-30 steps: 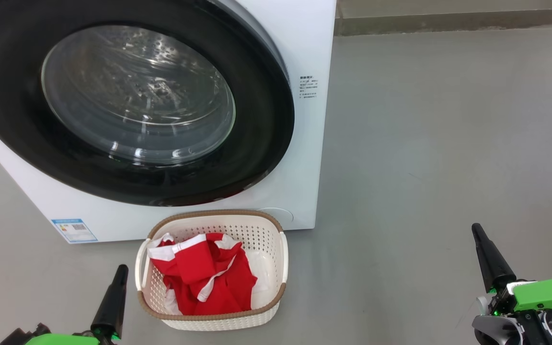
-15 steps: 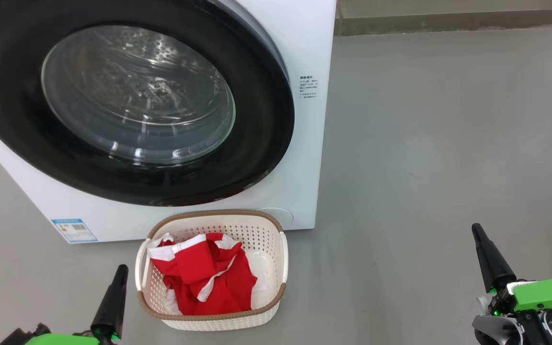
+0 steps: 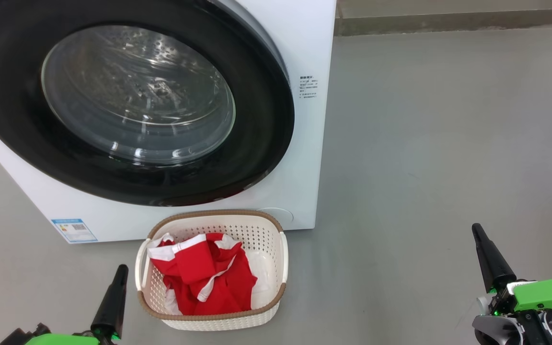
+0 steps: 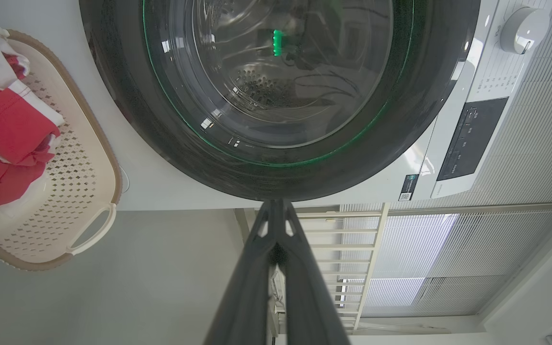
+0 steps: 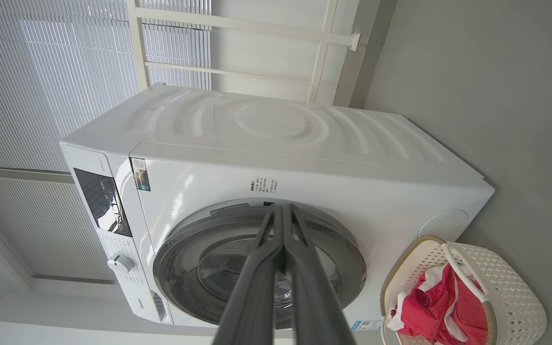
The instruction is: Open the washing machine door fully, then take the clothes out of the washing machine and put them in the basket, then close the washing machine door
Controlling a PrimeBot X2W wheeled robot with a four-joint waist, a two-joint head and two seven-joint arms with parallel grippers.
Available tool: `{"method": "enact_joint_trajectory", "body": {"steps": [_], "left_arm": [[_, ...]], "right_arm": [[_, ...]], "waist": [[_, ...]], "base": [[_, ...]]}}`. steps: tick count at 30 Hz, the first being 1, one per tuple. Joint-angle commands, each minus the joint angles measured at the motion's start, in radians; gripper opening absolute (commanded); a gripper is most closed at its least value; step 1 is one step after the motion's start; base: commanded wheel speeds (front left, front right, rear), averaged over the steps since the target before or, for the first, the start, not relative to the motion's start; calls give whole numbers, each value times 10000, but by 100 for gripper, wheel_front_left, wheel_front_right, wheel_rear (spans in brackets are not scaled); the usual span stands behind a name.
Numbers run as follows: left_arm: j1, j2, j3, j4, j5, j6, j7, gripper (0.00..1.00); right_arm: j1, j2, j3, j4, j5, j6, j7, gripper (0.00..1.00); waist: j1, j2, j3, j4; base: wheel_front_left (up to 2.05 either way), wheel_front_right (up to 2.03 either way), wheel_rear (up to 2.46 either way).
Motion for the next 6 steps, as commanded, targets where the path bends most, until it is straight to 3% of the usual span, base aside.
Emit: {"method": "enact_joint_trajectory", "body": {"steps": [1, 6], "left_arm": [[-421, 101, 355, -277, -69, 6, 36, 0], [-421, 100, 354, -277, -69, 6, 36, 0]], "right_arm": [[-422, -134, 143, -300, -16, 6, 55, 0], [-422, -133, 142, -300, -18, 6, 57, 0]], "waist": [[0, 0, 0, 0], [0, 0, 0, 0]], "base": [[0, 0, 0], [0, 0, 0]]}}
